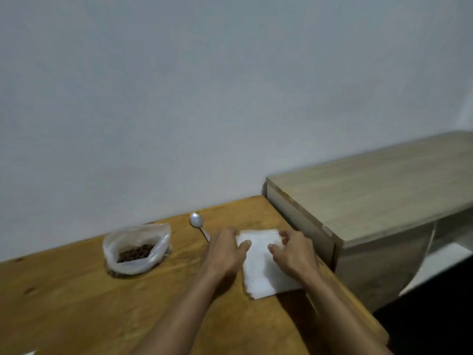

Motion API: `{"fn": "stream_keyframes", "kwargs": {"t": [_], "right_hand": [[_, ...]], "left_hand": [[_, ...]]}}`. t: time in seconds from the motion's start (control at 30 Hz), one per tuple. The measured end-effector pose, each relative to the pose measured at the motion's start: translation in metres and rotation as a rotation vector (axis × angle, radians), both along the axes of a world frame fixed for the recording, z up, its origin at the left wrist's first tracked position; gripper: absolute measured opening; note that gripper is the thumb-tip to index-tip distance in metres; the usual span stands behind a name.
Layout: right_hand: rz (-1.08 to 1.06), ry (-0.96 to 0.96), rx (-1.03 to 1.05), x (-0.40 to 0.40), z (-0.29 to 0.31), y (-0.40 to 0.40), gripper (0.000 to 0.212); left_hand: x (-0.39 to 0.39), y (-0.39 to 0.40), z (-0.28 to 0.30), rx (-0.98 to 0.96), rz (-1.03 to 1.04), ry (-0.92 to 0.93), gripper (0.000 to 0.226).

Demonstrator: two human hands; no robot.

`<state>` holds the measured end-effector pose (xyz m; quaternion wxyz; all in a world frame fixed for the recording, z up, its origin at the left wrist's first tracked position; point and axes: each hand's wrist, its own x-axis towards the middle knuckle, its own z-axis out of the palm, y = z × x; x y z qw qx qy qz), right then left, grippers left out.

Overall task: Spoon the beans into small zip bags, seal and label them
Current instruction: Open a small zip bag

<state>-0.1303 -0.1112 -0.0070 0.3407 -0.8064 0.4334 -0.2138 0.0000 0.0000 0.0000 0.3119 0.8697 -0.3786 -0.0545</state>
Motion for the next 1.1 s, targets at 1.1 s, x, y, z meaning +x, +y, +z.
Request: {"fn": "stream_keyframes", "kwargs": {"t": [1.1], "right_hand": [[0.360, -0.603, 0.697, 0.071, 0.046, 0.098, 0.024]], "left_hand": [[0.046, 0.136, 0.039, -0.574, 0.086, 0.632, 0.026]]}}
